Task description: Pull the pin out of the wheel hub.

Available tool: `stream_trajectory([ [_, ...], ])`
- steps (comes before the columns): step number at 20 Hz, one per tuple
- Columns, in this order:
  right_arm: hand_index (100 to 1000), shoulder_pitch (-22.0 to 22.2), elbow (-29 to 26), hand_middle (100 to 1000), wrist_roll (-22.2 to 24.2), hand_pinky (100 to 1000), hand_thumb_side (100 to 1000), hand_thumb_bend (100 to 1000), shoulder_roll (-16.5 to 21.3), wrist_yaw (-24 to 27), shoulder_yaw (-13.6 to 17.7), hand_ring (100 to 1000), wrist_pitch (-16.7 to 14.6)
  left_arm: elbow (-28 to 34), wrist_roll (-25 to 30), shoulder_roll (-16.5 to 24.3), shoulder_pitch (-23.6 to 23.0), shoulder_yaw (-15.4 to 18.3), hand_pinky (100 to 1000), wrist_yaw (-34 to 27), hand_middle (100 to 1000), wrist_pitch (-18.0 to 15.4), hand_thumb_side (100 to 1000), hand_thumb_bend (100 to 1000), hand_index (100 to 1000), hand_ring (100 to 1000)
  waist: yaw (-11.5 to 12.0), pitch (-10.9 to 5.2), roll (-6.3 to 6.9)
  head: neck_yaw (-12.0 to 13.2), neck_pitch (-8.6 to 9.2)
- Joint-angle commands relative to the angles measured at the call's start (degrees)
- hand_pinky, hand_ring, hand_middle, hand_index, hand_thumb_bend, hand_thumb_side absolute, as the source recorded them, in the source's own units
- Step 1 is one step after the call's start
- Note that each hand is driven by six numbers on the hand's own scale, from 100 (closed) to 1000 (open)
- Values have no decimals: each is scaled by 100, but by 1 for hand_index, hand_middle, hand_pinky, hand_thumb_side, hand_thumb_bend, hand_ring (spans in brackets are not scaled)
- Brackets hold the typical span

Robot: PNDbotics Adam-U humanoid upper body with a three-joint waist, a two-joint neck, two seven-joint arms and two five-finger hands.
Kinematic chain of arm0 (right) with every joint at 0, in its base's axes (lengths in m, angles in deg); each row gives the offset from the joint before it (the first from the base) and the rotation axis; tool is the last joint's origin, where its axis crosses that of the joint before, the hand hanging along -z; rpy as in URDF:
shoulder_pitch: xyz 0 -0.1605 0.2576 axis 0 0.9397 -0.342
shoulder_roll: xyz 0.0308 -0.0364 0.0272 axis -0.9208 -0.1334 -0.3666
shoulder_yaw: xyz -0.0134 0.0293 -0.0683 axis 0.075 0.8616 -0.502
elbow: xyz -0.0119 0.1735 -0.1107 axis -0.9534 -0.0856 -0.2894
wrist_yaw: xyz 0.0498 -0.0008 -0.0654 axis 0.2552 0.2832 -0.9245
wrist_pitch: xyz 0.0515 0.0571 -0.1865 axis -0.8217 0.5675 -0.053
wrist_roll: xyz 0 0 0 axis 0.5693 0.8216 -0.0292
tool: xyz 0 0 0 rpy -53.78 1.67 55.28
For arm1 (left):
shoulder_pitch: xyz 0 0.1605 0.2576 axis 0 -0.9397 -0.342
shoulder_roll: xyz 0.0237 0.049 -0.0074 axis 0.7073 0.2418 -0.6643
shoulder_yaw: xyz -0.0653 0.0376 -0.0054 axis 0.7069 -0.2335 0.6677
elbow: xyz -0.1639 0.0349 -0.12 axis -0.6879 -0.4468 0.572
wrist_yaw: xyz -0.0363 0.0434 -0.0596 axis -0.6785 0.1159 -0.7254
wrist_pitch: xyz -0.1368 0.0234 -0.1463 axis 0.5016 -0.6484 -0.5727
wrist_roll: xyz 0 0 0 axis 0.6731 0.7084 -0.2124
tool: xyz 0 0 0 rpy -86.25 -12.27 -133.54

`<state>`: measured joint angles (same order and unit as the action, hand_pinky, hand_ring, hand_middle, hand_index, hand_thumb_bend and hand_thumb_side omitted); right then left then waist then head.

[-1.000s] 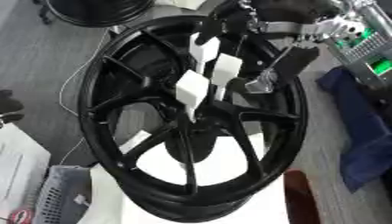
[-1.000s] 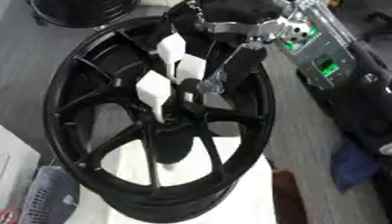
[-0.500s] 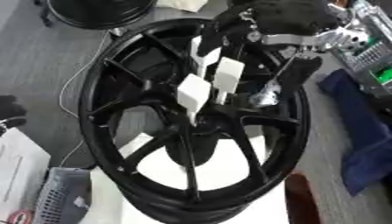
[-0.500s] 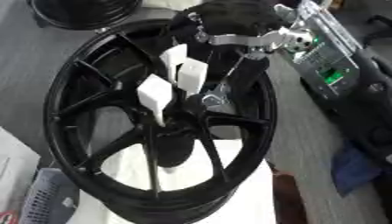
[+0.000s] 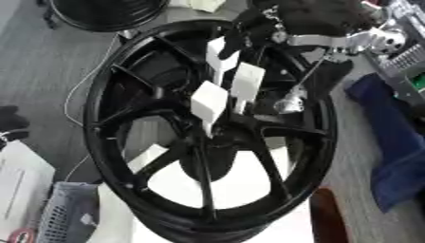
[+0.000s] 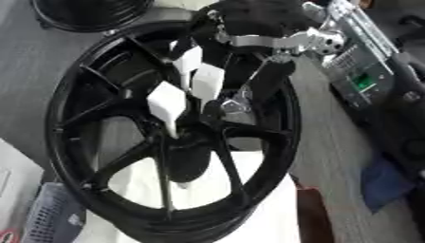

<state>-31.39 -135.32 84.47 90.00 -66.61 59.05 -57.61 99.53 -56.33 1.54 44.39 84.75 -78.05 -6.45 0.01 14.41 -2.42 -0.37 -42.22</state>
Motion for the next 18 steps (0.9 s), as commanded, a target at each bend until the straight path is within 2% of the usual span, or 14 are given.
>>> stream_trajectory([
  [1, 858, -73, -71, 679, 1823, 892, 546, 395, 118, -24, 113, 813, -1824, 45, 21, 56, 27, 7, 723, 33, 581, -8, 863, 100, 710, 697, 1, -53, 33, 3, 34],
  [8, 843, -60, -25, 659, 1823, 878, 523, 382, 103, -97, 140, 754, -1824, 46, 33, 67, 52, 3, 725, 38, 583, -13, 865, 100, 710, 698, 27, 31, 45, -10, 23],
  [18, 833, -68, -31, 696, 1823, 888, 550, 410, 112, -256, 159, 775, -1824, 49, 48, 79, 70, 4, 727, 48, 584, -14, 868, 100, 710, 697, 44, 105, 43, -3, 52],
])
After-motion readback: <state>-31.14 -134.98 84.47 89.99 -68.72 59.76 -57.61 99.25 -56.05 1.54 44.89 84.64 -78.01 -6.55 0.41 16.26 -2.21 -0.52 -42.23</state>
